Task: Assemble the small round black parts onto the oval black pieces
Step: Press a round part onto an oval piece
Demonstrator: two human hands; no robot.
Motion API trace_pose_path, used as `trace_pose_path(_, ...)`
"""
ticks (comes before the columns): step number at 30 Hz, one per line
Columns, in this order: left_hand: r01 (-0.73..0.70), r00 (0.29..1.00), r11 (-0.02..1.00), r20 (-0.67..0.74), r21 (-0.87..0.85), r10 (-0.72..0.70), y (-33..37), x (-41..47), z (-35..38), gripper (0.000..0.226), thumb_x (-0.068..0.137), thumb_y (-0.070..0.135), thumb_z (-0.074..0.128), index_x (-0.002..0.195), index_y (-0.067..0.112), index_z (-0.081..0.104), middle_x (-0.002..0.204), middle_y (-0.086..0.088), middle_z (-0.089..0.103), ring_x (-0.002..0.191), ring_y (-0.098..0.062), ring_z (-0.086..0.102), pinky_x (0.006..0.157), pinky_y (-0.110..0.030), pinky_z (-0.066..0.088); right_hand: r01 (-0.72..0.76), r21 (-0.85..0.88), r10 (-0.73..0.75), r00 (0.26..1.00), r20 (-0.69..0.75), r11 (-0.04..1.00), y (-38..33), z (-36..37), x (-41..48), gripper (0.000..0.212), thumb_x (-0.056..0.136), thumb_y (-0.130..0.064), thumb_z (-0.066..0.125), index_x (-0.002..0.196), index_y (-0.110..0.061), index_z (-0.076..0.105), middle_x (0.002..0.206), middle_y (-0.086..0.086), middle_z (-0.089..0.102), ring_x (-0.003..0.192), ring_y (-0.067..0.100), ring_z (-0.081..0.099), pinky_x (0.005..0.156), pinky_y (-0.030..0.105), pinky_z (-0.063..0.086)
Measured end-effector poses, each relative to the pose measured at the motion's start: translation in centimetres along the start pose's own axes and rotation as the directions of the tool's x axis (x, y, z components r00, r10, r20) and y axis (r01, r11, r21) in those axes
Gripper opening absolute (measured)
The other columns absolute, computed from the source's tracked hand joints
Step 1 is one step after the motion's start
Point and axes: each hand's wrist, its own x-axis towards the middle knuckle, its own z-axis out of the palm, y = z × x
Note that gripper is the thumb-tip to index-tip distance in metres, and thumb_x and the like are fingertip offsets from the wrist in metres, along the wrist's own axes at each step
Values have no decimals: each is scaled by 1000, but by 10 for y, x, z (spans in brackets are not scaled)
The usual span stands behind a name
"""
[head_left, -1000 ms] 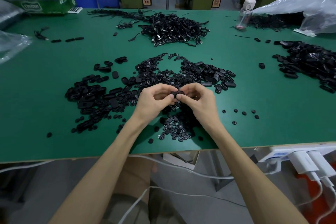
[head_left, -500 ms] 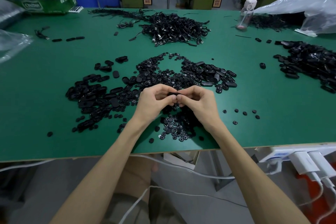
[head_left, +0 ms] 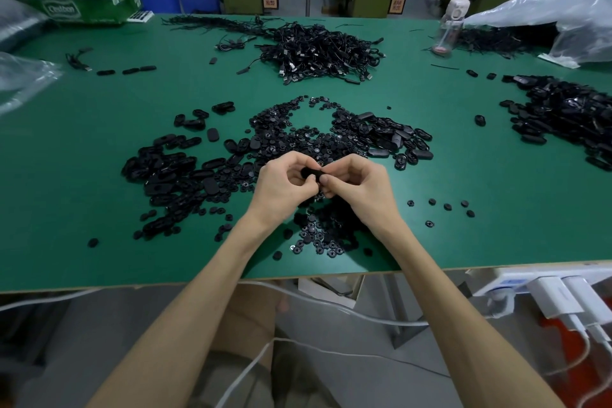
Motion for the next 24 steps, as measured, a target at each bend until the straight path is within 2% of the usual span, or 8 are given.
trace_pose_path(4, -9, 1000, 1000, -7, -23, 9, 0, 0, -1, 17, 89, -2, 74, 104, 7, 74, 95, -6, 76, 87, -22, 74, 82, -28, 59, 22, -3, -22, 1000, 4, 1000, -2, -1, 0, 12, 90, 4, 74, 98, -6, 72, 84, 14, 76, 74, 19, 72, 69, 29, 59)
trace_pose_path(8, -4, 1000, 996, -4, -89, 4, -1, 0, -3, 18, 89, -1, 77, 106, 5, 76, 93, -9, 78, 83, -22, 77, 84, -34, 62, 34, -10, -34, 999, -6, 999, -4, -3, 0, 16, 91, 6, 70, 101, -6, 74, 87, 12, 75, 76, 14, 71, 72, 24, 58)
trace_pose_path(13, -7, 1000, 993, -18, -115, 5, -2, 1, -3, 17, 90, 2, 76, 104, 11, 77, 91, -6, 79, 82, -19, 77, 83, -35, 63, 74, -76, -75, 997, -10, 994, -5, -2, -1, 24, 92, 10, 63, 95, -8, 78, 94, 19, 71, 75, 22, 69, 79, 36, 59)
trace_pose_path(16, -63, 998, 998, -28, 5, 63, -2, 1, -3, 18, 95, 11, 74, 112, 13, 77, 104, 2, 77, 98, -10, 73, 93, -29, 59, 72, -102, -76, 996, -35, 992, -6, -1, -1, 30, 90, 10, 61, 96, -12, 80, 98, 14, 71, 77, 19, 71, 79, 32, 59)
trace_pose_path(18, -80, 993, 986, -76, 143, 92, -1, 3, -1, 22, 101, 18, 66, 121, 13, 73, 119, 2, 71, 111, -6, 66, 101, -25, 52, 51, -92, -59, 994, -91, 994, -6, -2, -2, 26, 92, 4, 64, 100, -15, 80, 103, 8, 72, 84, 19, 73, 84, 35, 60)
trace_pose_path(20, 5, 979, 963, -199, 269, 50, -1, 6, 0, 27, 106, 18, 56, 129, 8, 68, 133, -3, 63, 124, -9, 56, 109, -18, 38, 16, -61, -27, 983, -183, 998, -4, -4, -1, 25, 94, -2, 65, 106, -20, 79, 109, 5, 71, 94, 20, 73, 91, 37, 59)
trace_pose_path(22, 135, 951, 937, -306, 322, -32, 0, 8, -2, 32, 108, 11, 48, 136, 3, 63, 144, -6, 54, 135, -14, 47, 113, -15, 27, -26, -11, 22, 959, -283, 1000, -2, -7, 1, 31, 94, -4, 65, 115, -23, 76, 117, 7, 68, 102, 13, 71, 94, 29, 55)
trace_pose_path(24, 162, 949, 905, -315, 394, -33, 1, 8, -3, 36, 108, 7, 45, 141, -1, 58, 150, -8, 48, 141, -17, 43, 121, -24, 28, -65, 44, 77, 927, -366, 997, 0, -9, 2, 40, 95, -4, 64, 130, -23, 67, 128, 7, 63, 111, 3, 65, 96, 21, 52)
